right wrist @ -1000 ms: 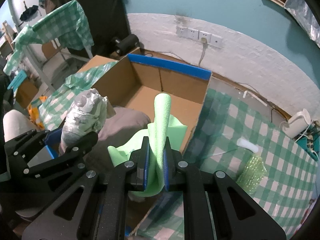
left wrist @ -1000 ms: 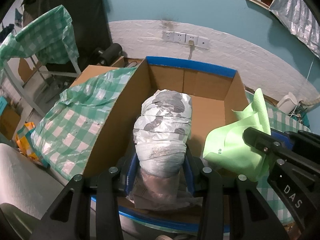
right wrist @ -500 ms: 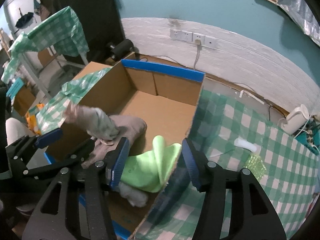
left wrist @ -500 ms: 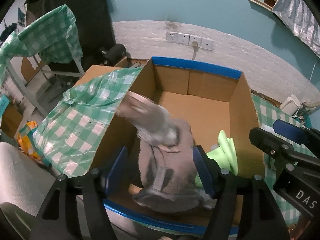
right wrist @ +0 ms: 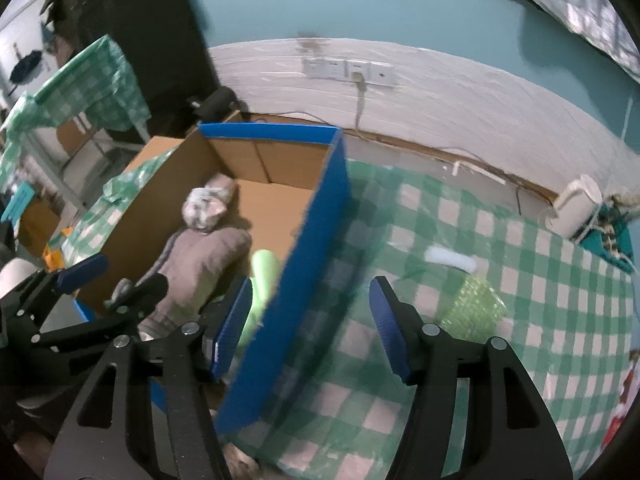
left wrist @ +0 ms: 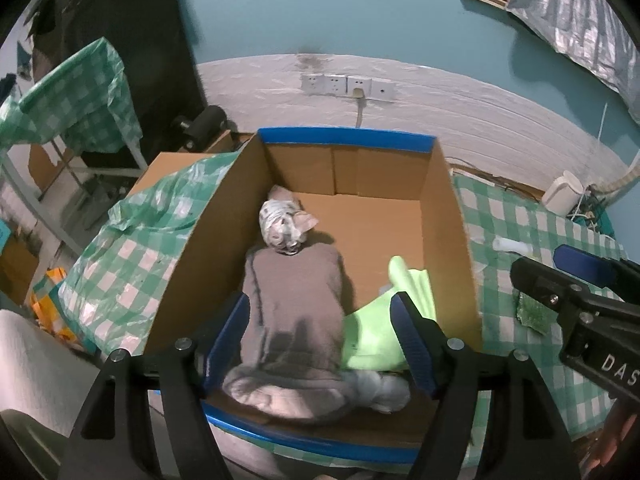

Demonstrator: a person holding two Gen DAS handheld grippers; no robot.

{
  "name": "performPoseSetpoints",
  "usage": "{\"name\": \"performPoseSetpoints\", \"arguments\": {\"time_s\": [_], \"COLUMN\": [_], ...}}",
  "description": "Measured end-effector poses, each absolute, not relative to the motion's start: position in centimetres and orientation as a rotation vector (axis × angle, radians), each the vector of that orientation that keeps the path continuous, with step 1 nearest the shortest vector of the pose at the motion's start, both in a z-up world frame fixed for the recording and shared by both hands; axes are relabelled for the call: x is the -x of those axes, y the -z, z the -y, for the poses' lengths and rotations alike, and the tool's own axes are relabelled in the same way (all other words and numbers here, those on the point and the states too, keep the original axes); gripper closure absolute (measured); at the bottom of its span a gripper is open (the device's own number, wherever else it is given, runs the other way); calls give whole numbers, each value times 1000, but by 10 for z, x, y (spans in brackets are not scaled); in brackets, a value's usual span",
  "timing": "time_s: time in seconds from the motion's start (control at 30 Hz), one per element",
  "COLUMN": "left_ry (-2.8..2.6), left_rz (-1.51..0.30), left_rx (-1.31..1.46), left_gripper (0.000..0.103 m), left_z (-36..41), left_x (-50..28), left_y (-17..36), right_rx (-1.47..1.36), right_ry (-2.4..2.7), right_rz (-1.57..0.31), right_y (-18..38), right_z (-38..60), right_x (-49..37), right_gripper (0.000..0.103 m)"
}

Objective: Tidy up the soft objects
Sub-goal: 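Move both grippers back to the table toward the green mesh pad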

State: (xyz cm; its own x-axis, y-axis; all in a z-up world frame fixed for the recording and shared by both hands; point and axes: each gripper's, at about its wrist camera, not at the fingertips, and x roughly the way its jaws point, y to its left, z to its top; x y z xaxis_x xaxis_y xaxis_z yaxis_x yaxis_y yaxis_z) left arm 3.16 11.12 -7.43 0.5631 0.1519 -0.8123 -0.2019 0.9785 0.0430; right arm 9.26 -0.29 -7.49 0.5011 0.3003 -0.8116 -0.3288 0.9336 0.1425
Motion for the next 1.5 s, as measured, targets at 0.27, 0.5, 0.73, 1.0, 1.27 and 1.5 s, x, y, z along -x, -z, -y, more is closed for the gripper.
{"name": "performPoseSetpoints", "arguments": {"time_s": [0.27, 0.5, 0.73, 1.0, 1.27, 1.5], "left_ry": [-173, -129, -80, -43, 1, 16], "left_rz": [-928, -908, -909, -923, -948, -985], "left_rx": [31, -2, -45, -84, -81, -85], "left_gripper": [29, 29, 28, 28, 28, 28], "left_z": [-86, -58, -27, 4, 29, 48], "left_x": [-29, -27, -26, -31, -36, -44], "left_y": [66, 61, 63, 71, 78, 92], "right_rx": [-17, -61, -99, -133, -171, -191], "right_ry": [-313, -255, -193, -150, -117, -98], "right_rz": [-975, -982, -984, -1004, -1020, -1040], "right_y": [75, 78, 79, 89, 100, 108], "right_z": [46, 83, 114, 144, 169, 183], "right_x": [-84, -77, -71, -70, -69, -68], "right_gripper": [41, 40, 39, 38, 38, 38]}}
